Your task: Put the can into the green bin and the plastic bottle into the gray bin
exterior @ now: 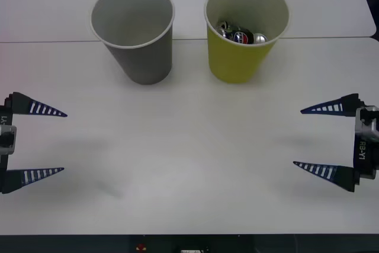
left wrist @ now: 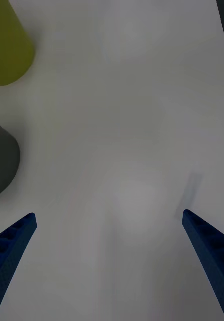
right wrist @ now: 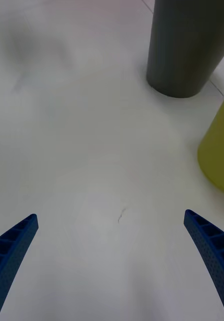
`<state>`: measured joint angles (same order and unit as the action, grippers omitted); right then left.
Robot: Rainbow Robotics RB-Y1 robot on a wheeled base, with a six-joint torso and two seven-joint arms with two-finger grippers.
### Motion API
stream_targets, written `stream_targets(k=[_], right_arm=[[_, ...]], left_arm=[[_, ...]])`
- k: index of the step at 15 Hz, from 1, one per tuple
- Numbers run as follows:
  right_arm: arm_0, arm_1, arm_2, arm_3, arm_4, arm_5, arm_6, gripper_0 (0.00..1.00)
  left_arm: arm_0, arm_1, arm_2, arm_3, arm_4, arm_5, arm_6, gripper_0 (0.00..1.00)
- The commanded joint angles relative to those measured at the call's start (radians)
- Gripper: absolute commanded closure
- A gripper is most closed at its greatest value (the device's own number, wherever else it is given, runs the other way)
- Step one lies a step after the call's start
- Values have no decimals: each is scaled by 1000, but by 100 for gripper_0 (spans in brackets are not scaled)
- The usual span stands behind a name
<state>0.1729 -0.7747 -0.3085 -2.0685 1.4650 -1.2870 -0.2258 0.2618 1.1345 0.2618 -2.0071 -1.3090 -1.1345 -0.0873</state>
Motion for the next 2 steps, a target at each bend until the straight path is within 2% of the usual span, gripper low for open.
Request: stream_targets(k=[1, 2], right_arm=[[-1, -3, 0, 1, 3, 0, -4, 0], [-1, -3, 0, 1, 3, 0, -4, 0]], left_arm=[[0, 0, 0, 0, 0, 0, 0, 0], [0, 0, 0, 0, 0, 0, 0, 0]])
